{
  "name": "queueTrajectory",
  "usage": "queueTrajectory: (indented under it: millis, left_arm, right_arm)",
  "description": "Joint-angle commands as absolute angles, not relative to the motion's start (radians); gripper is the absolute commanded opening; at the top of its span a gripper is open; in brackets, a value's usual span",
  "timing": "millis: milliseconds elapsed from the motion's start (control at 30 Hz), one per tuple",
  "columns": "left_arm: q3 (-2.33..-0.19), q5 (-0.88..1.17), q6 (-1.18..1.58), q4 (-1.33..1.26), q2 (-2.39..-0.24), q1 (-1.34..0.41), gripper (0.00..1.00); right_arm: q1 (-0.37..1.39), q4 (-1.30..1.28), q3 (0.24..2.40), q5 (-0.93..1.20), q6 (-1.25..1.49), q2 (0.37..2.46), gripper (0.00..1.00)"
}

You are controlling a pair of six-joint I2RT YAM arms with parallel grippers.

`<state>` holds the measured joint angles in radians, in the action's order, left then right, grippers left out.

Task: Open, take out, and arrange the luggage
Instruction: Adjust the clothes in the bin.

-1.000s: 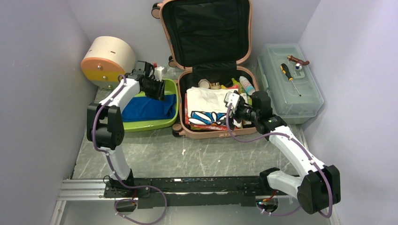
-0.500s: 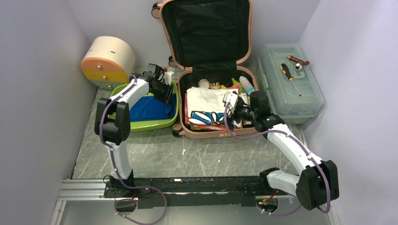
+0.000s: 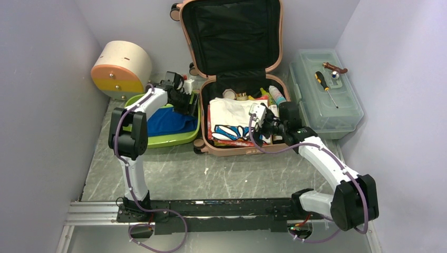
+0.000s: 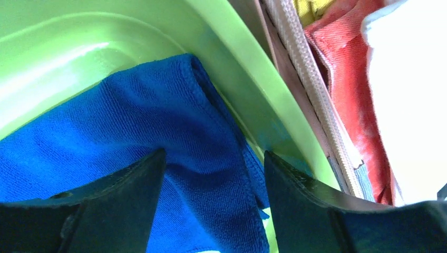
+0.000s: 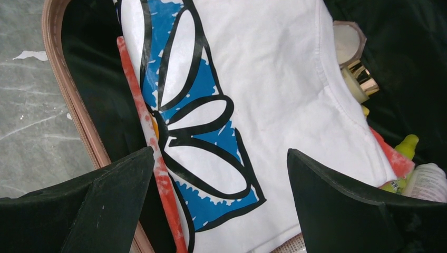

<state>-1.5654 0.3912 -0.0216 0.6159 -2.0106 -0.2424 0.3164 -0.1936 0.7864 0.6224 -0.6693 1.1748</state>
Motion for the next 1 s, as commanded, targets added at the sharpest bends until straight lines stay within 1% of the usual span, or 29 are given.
queueTrajectory:
  millis: [0, 67, 167, 233, 267, 333, 367, 433, 500, 533, 567, 700, 800, 900, 967]
  left_arm:
    - [-1.6, 0.398, -0.01, 0.609, -1.91, -0.225, 0.78]
    - [-1.585, 0.411, -0.013, 0.597, -1.866, -0.219, 0.85]
    - [-1.564, 0.473, -0.024, 0.597, -1.809, -0.206, 0.91]
    - [-1.552, 0.516, -0.037, 0.613, -1.777, -0.201, 0.9]
    - [-1.54, 0.533, -0.049, 0.62, -1.767, -0.201, 0.86]
    - [-1.496, 0.543, -0.067, 0.622, -1.753, -0.201, 0.74]
    - [-1.469, 0.543, -0.074, 0.615, -1.752, -0.201, 0.64]
    - [-1.421, 0.523, -0.088, 0.595, -1.759, -0.201, 0.42]
    - [-1.39, 0.506, -0.104, 0.588, -1.783, -0.201, 0.17]
    - [-1.379, 0.505, -0.108, 0.584, -1.798, -0.201, 0.07]
    - [-1.369, 0.504, -0.108, 0.578, -1.812, -0.201, 0.02]
    - [-1.356, 0.526, -0.097, 0.558, -1.86, -0.201, 0.01]
    - [-1.389, 0.539, -0.1, 0.587, -1.875, -0.201, 0.01]
    - [-1.435, 0.534, -0.117, 0.626, -1.838, -0.198, 0.01]
    - [-1.478, 0.532, -0.132, 0.657, -1.803, -0.195, 0.03]
  right_arm:
    - [0.309, -0.224, 0.843, 0.62, -0.693, 1.202, 1.0]
    - [0.309, -0.253, 0.866, 0.617, -0.703, 1.227, 1.0]
    - [0.31, -0.287, 0.895, 0.596, -0.715, 1.263, 1.0]
    - [0.309, -0.303, 0.909, 0.585, -0.724, 1.273, 1.0]
    - [0.309, -0.311, 0.915, 0.579, -0.728, 1.275, 1.0]
    - [0.308, -0.325, 0.922, 0.571, -0.736, 1.276, 1.0]
    - [0.308, -0.331, 0.925, 0.566, -0.741, 1.276, 1.0]
    - [0.307, -0.338, 0.929, 0.563, -0.748, 1.281, 1.0]
    - [0.307, -0.34, 0.931, 0.563, -0.75, 1.288, 1.0]
    - [0.306, -0.341, 0.932, 0.564, -0.751, 1.29, 1.0]
    - [0.307, -0.342, 0.932, 0.565, -0.753, 1.293, 1.0]
    - [0.307, -0.34, 0.929, 0.565, -0.753, 1.292, 1.0]
    - [0.307, -0.35, 0.933, 0.565, -0.757, 1.288, 1.0]
    - [0.307, -0.377, 0.966, 0.574, -0.755, 1.288, 1.0]
    - [0.307, -0.425, 1.007, 0.588, -0.773, 1.297, 1.0]
